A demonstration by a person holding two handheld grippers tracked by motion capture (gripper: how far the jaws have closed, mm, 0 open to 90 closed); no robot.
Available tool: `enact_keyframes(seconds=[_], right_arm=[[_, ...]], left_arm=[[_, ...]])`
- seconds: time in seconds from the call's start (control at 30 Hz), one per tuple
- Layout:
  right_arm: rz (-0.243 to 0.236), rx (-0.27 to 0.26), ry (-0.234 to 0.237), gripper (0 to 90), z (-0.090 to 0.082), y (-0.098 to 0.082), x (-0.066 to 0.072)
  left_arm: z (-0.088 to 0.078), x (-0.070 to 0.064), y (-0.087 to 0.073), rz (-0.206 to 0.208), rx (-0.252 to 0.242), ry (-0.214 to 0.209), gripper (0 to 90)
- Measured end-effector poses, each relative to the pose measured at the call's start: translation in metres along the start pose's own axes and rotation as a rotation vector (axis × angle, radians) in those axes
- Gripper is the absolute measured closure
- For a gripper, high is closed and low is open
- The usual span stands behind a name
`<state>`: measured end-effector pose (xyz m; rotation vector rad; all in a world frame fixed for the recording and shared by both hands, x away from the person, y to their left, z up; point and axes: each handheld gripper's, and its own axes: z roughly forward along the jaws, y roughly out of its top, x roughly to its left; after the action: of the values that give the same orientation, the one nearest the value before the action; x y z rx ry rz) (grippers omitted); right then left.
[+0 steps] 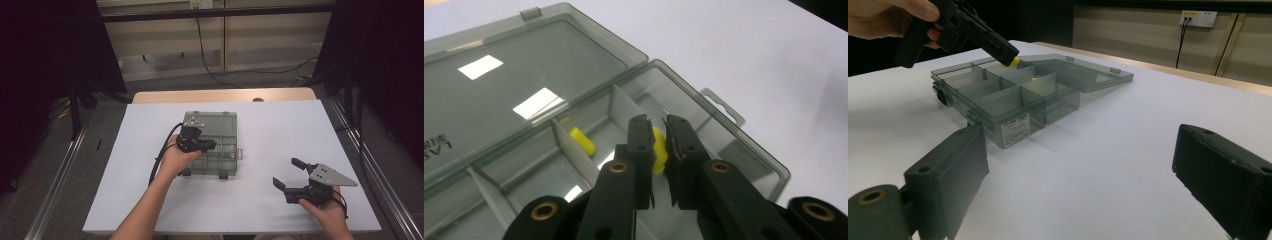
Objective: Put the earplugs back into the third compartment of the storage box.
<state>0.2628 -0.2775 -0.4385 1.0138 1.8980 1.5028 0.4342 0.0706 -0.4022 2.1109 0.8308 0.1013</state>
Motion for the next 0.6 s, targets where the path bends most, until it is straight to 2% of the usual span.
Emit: enact_keyframes(seconds=[0.4,0.6], right_arm=[[0.001,-0.001,0.0,7.4,0.0,0.0,0.0],[0.002,-0.003,0.0,7.4,-0.001,0.0,0.0]], left_arm=[[0.015,0.005,0.006,-0.007,0.024,0.041,81.3],[0.016,0.005,0.005,0.0,0.017,0.053,76.8]])
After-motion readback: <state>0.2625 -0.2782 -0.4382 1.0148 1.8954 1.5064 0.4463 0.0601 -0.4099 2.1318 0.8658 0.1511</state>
